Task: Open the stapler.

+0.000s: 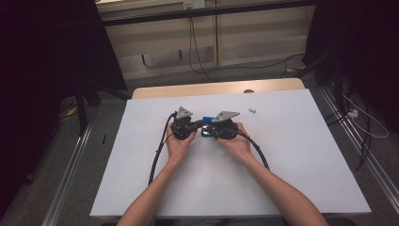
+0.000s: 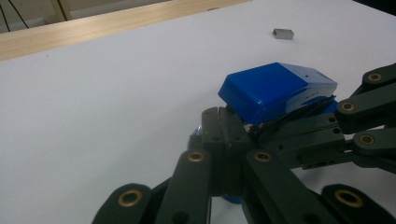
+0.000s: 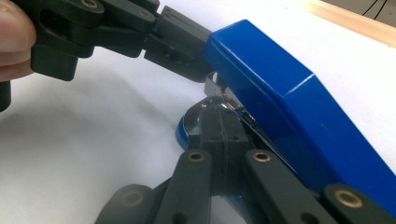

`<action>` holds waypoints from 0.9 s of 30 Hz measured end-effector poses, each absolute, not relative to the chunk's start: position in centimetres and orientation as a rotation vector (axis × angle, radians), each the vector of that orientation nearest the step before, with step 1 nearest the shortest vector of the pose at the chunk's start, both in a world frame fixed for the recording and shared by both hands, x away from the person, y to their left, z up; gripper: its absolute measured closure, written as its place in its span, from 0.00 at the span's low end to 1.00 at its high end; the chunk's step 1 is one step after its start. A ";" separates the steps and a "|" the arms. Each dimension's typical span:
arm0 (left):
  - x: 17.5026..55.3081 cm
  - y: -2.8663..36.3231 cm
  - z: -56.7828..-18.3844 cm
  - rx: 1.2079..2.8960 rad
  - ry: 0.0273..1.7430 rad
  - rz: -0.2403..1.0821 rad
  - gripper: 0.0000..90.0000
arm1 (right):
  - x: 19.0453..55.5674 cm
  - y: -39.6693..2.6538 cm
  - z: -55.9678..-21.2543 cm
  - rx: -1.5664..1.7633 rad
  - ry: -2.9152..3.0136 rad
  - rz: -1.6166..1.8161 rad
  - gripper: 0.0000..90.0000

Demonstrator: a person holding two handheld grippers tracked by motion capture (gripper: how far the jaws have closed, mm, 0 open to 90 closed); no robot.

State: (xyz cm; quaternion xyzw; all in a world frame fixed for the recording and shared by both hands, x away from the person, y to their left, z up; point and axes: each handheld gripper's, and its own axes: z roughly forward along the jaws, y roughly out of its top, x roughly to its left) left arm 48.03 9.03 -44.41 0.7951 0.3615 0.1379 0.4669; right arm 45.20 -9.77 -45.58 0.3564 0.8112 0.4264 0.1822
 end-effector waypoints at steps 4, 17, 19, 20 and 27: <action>48.0 9.0 -44.4 1.954 0.887 0.343 1.00 | 45.2 -9.8 -45.6 1.005 2.288 1.205 1.00; 47.8 8.9 -43.5 1.912 0.876 0.339 1.00 | 45.2 -9.8 -45.6 1.009 2.287 1.208 1.00; 47.8 8.8 -43.3 1.903 0.876 0.337 1.00 | 45.2 -9.9 -45.6 1.022 2.282 1.215 1.00; 47.7 8.7 -43.0 1.909 0.865 0.345 1.00 | 45.1 -10.0 -45.6 1.018 2.283 1.213 1.00; 47.7 8.5 -42.6 1.906 0.856 0.343 1.00 | 45.0 -10.3 -45.7 1.016 2.274 1.221 1.00</action>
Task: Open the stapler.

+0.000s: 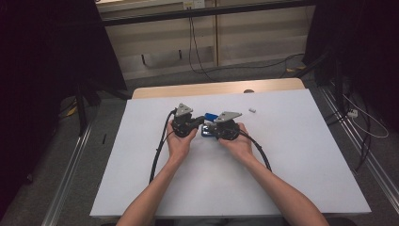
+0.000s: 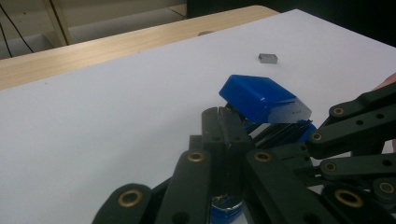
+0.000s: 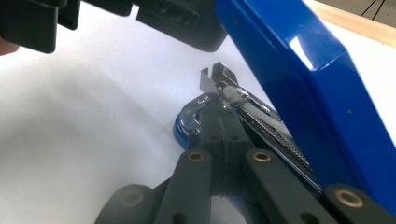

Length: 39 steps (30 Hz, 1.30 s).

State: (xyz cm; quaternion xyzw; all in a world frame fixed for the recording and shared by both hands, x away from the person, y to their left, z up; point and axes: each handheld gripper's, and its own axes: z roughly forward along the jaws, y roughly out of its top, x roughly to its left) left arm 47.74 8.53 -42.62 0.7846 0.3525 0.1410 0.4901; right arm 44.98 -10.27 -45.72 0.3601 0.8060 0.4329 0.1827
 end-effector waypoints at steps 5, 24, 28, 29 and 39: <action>47.7 8.4 -42.5 1.900 0.856 0.343 1.00 | 44.7 -10.2 -45.6 1.030 2.230 1.249 1.00; 47.9 8.4 -42.3 1.908 0.863 0.334 1.00 | 44.4 -9.4 -45.3 1.020 2.043 1.232 1.00; 48.1 8.3 -42.9 1.916 0.874 0.327 1.00 | 44.3 -9.3 -45.4 1.017 2.047 1.235 1.00; 48.2 8.3 -43.0 1.921 0.874 0.325 1.00 | 44.3 -9.4 -45.3 1.020 2.048 1.235 1.00; 48.1 7.6 -43.6 1.945 0.866 0.327 1.00 | 44.4 -9.7 -45.2 1.023 2.057 1.236 1.00</action>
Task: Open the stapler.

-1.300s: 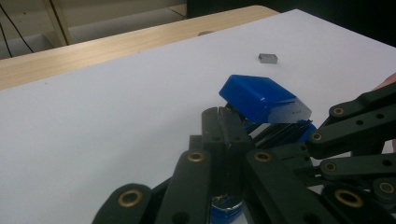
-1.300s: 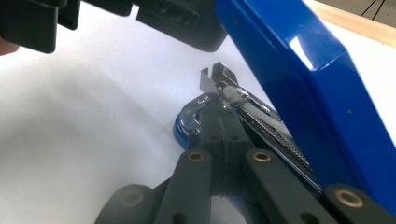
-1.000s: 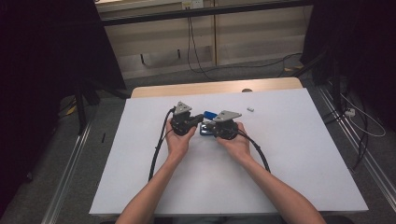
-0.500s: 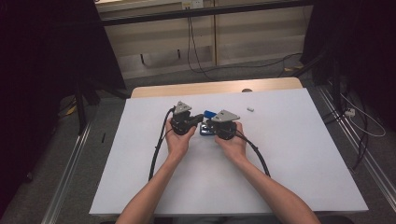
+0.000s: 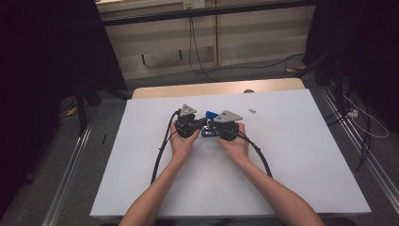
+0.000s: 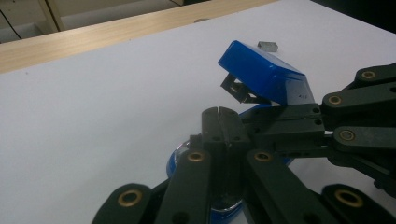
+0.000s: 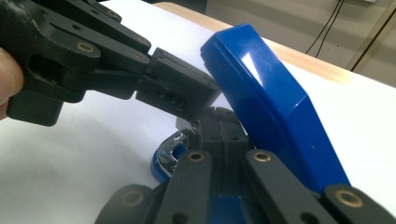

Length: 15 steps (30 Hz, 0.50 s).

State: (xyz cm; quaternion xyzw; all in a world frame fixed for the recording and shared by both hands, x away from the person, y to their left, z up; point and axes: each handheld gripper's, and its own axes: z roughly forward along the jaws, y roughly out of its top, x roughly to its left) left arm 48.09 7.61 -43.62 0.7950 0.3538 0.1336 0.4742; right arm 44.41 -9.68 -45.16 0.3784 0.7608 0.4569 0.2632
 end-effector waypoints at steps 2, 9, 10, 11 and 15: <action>48.2 7.6 -43.8 1.955 0.866 0.332 1.00 | 44.4 -9.8 -45.1 1.022 2.053 1.237 1.00; 48.2 7.5 -44.0 1.961 0.851 0.345 1.00 | 44.4 -9.9 -45.0 1.027 2.050 1.235 1.00; 48.3 7.5 -44.1 1.958 0.857 0.334 1.00 | 44.4 -10.0 -45.0 1.027 2.048 1.235 1.00; 48.3 7.6 -44.1 1.952 0.859 0.324 1.00 | 44.4 -10.0 -45.0 1.032 2.048 1.239 1.00; 48.3 7.5 -44.3 1.969 0.849 0.336 1.00 | 44.4 -10.0 -45.0 1.037 2.043 1.242 1.00</action>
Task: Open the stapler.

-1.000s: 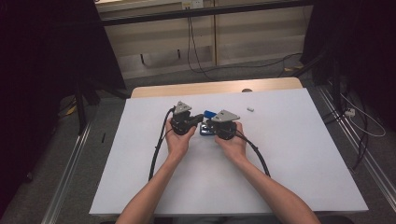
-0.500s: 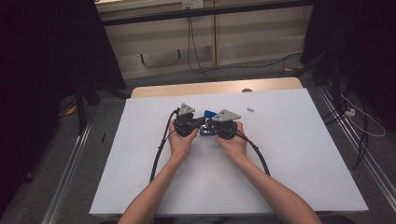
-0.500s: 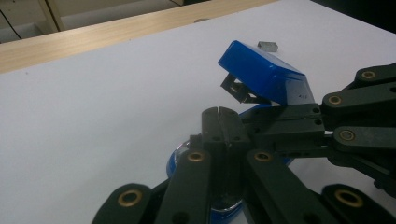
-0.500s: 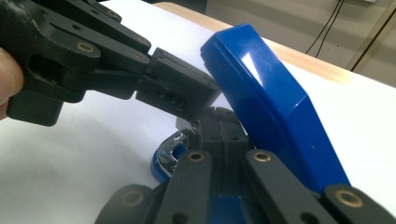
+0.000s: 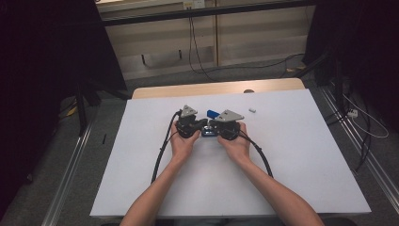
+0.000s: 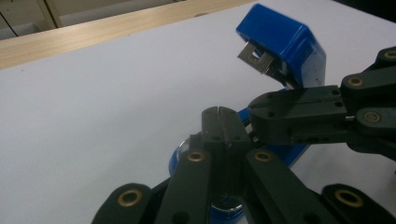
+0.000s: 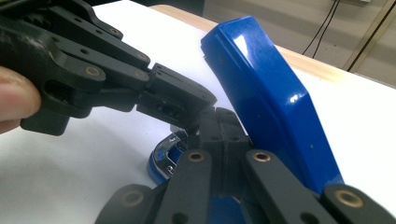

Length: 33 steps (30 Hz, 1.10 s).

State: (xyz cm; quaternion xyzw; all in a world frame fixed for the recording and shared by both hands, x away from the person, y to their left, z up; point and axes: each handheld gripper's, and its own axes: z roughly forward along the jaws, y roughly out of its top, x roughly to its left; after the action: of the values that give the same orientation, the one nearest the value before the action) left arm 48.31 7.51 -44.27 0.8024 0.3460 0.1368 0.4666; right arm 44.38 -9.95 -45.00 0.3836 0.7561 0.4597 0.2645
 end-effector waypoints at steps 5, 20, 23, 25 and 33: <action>48.4 7.6 -44.5 1.958 0.859 0.323 1.00 | 44.5 -10.0 -44.9 1.047 2.023 1.250 1.00; 48.4 7.7 -45.1 1.971 0.847 0.333 1.00 | 44.9 -9.4 -44.3 1.043 1.987 1.260 1.00; 48.3 7.7 -45.2 1.959 0.852 0.328 1.00 | 44.9 -9.6 -44.1 1.044 1.986 1.262 1.00; 48.3 7.7 -45.2 1.956 0.855 0.328 1.00 | 44.8 -9.6 -44.0 1.045 1.982 1.257 1.00; 48.3 7.7 -45.2 1.955 0.849 0.331 1.00 | 44.9 -10.2 -43.6 1.055 1.958 1.259 1.00</action>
State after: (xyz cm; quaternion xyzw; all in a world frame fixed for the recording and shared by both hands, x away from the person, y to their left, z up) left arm 48.34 7.72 -45.20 0.7987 0.3470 0.1354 0.4725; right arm 44.85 -10.21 -43.64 0.3953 0.7334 0.4716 0.2888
